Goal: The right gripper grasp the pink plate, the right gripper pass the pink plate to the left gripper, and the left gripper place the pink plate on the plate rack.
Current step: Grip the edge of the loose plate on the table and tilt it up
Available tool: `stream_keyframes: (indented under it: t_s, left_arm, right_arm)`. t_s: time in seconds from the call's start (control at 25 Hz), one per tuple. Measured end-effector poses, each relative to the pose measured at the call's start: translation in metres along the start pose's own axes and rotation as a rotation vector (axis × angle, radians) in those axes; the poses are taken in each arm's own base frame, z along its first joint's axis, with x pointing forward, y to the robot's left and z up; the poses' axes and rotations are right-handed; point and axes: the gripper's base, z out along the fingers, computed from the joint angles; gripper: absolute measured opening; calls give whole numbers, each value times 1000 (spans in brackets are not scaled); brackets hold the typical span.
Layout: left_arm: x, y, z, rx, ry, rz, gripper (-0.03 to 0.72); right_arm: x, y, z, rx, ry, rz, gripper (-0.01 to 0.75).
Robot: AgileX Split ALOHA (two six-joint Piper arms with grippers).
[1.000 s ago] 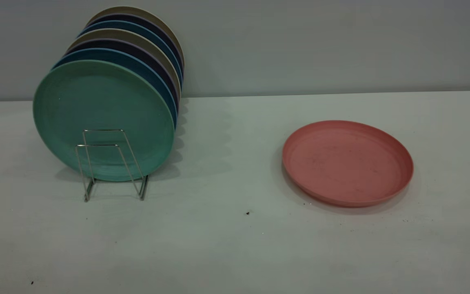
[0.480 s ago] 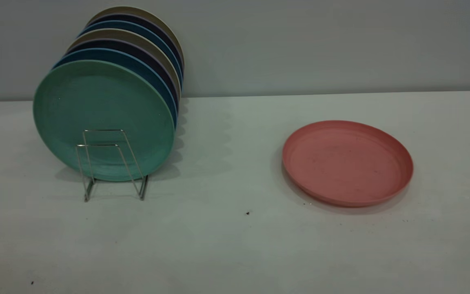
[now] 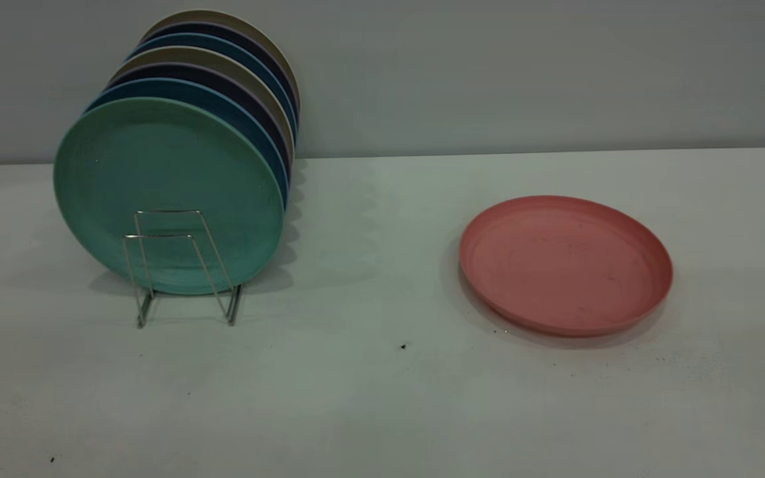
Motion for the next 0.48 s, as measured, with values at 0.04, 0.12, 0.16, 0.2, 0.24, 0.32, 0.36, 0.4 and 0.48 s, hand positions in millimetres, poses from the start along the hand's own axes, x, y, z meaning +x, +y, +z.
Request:
stream_keyframes:
  t_s: [0.04,0.12,0.16,0.2,0.24,0.32,0.36,0.4,0.48]
  left_arm:
    - [-6,1,6,0,17,-3,425]
    - [-15,1,23,7,70,-13,425]
    - [-19,1,29,14,89,-13,425]
    - [-22,1,37,26,114,-12,425]
    - [-25,-1,44,45,136,-14,425]
    - [-29,-4,56,93,167,-16,425]
    - [-29,-6,62,122,183,-18,425]
    - [-29,-8,67,150,196,-25,425]
    - [-29,-11,74,194,208,-18,425]
  right_arm:
    - [-6,-1,13,-23,38,14,416]
    - [-18,-2,40,-66,109,36,412]
    - [-24,-3,50,-90,129,53,411]
    - [-29,-3,64,-112,156,66,411]
    - [-35,-5,78,-131,182,71,411]
    - [-47,-6,102,-175,215,93,411]
    - [-51,-7,116,-192,240,96,411]
    - [-55,-9,131,-211,264,102,411]
    - [-59,-11,159,-243,310,117,411]
